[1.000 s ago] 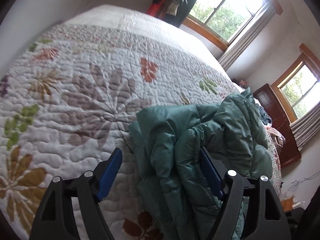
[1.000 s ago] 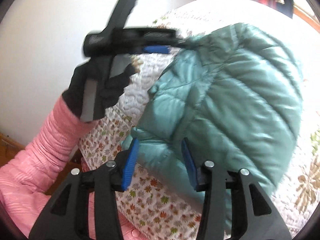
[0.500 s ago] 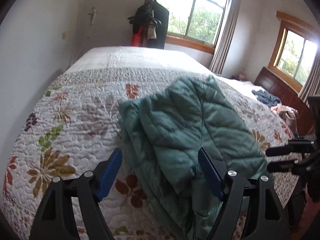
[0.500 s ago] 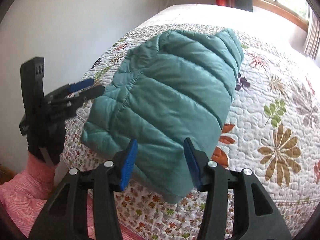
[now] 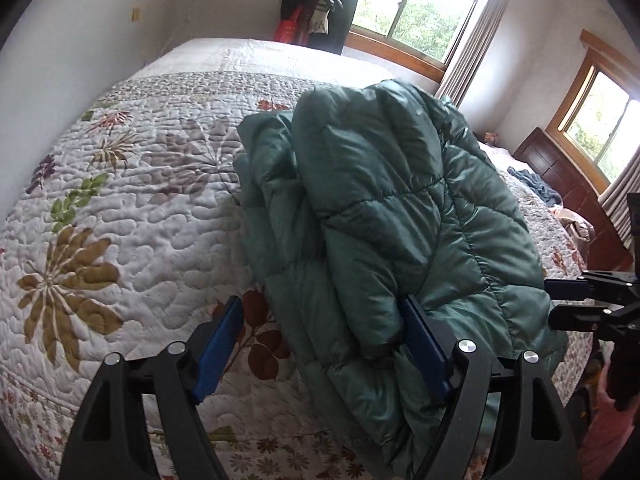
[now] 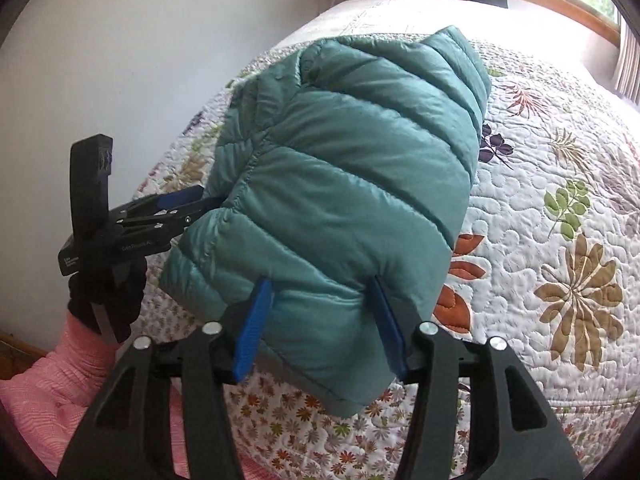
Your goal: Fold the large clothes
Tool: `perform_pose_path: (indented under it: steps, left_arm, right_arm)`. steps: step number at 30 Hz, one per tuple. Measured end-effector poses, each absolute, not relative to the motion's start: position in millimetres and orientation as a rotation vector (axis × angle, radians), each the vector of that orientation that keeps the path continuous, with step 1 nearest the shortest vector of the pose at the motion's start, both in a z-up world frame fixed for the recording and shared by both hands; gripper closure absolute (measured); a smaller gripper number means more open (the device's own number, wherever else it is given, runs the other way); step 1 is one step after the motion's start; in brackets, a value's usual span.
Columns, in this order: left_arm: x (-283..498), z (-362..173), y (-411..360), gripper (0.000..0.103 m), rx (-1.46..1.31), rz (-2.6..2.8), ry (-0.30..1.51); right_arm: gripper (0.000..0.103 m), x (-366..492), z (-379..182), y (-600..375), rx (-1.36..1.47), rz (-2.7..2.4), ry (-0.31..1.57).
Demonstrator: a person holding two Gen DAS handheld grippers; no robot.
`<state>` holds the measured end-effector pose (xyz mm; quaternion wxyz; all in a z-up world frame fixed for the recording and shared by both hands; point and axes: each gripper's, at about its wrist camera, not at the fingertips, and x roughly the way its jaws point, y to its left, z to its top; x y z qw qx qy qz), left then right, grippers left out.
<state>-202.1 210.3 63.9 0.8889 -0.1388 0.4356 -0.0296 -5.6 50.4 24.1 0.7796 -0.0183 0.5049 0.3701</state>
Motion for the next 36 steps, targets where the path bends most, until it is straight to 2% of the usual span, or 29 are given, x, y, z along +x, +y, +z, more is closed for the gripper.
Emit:
perform_pose_path:
  steps: [1, 4, 6, 19, 29, 32, 33, 34, 36]
  left_arm:
    - [-203, 69, 213, 0.024, -0.304, -0.067, 0.905]
    - [-198, 78, 218, 0.014, -0.35, -0.082, 0.899]
    - [-190, 80, 223, 0.01, -0.394, -0.095, 0.904]
    - [-146, 45, 237, 0.004, -0.573, -0.266, 1.001]
    - [-134, 11, 241, 0.004, -0.76, -0.418, 1.016]
    - [-131, 7, 238, 0.003, -0.782, -0.436, 1.008]
    - [-131, 7, 236, 0.003, -0.783, -0.435, 1.001]
    - [-130, 7, 234, 0.003, -0.776, -0.428, 0.999]
    - [-129, 10, 230, 0.009, -0.764, -0.418, 0.989]
  right_arm:
    - [0.046, -4, 26, 47, -0.019, 0.808, 1.089]
    - [0.038, 5, 34, 33, 0.028, 0.797, 1.061]
    - [0.03, 13, 37, 21, 0.065, 0.778, 1.039]
    - [0.022, 82, -22, -5, 0.336, 0.865, 1.192]
    - [0.01, 105, -68, 16, 0.464, 0.975, 1.303]
    - [0.01, 108, -77, 24, 0.485, 0.997, 1.313]
    - [0.014, 107, -76, 24, 0.488, 1.002, 1.309]
    - [0.019, 106, -75, 25, 0.485, 1.006, 1.3]
    - [0.038, 103, -68, 22, 0.47, 1.006, 1.275]
